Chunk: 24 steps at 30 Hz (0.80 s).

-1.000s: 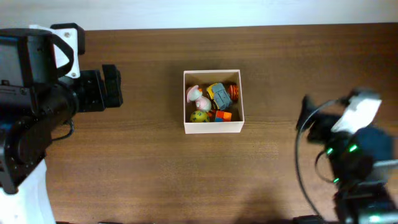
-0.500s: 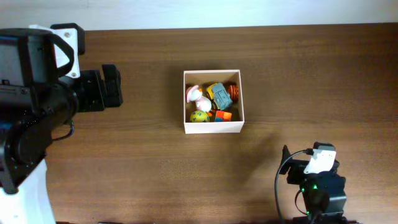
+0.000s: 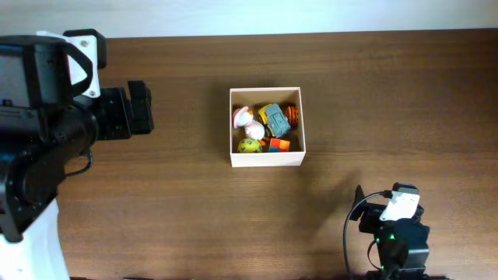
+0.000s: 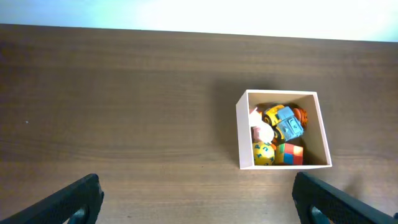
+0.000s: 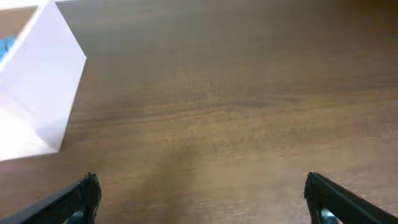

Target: Pack container

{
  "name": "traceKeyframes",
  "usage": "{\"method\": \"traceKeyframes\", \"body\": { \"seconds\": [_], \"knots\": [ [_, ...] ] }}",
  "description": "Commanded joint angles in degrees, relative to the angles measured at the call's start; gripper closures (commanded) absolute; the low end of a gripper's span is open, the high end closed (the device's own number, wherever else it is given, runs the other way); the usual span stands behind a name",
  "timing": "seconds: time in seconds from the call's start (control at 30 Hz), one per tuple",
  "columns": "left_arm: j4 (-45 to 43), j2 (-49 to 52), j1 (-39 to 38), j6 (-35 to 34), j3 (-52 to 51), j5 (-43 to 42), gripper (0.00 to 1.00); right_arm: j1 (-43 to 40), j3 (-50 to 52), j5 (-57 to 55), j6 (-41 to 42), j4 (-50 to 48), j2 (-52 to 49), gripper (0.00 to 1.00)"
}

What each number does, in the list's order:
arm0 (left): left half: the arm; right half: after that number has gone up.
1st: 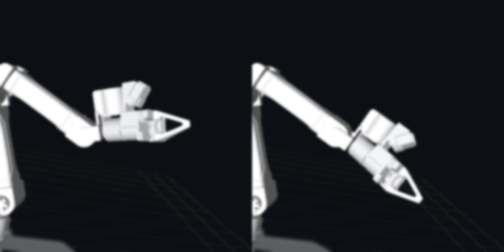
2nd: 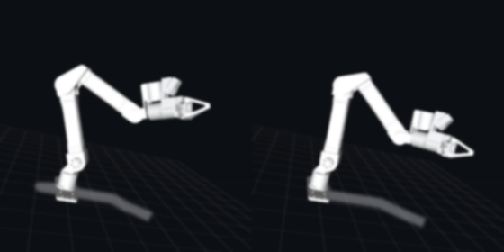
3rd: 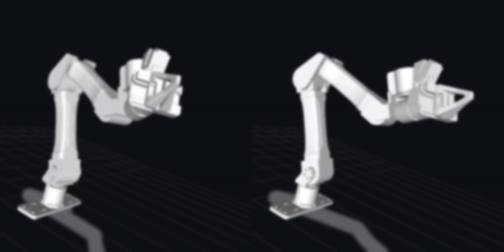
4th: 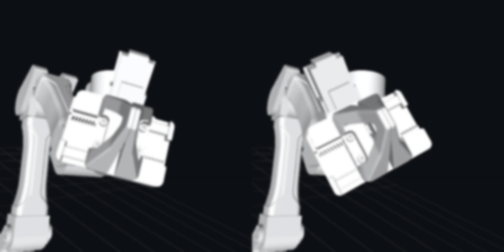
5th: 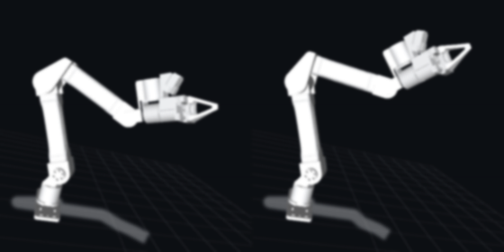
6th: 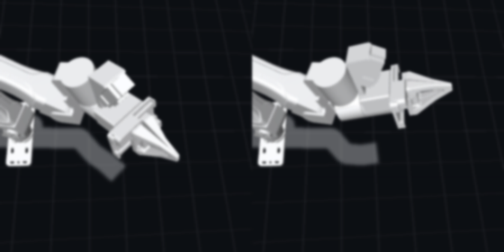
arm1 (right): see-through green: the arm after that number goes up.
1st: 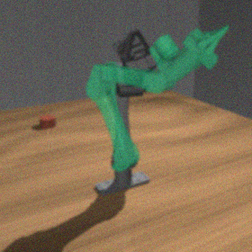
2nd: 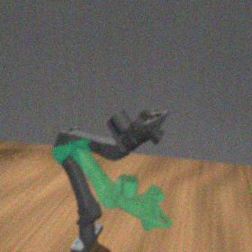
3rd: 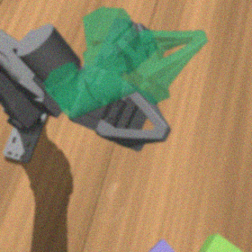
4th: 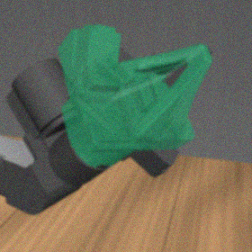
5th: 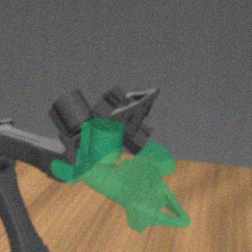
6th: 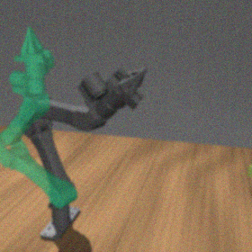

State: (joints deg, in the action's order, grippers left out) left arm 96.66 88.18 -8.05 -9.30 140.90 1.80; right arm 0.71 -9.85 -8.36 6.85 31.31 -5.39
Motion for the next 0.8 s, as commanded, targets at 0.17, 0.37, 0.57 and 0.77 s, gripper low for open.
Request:
{"method": "traceKeyframes", "body": {
  "seconds": [0.17, 0.37, 0.57, 0.77],
  "knots": [
    [0.00, -0.04, 0.35, -0.50, -0.13, 0.39, 0.01, -0.42, 1.40, -0.28, -0.44, -0.24, 0.37, 0.01],
    [0.00, -0.04, 0.35, -0.50, -0.13, 0.39, 0.01, -0.42, 1.40, -0.28, -0.44, -0.24, 0.37, 0.01],
    [0.00, -0.04, 0.35, -0.50, -0.13, 0.39, 0.01, -0.42, 1.40, -0.28, -0.44, -0.24, 0.37, 0.01],
    [-0.76, -0.96, 0.81, 1.29, -0.63, 5.42, 0.01, -0.42, 1.40, -0.28, -0.44, -0.24, 0.37, 0.02]
  ]
}}
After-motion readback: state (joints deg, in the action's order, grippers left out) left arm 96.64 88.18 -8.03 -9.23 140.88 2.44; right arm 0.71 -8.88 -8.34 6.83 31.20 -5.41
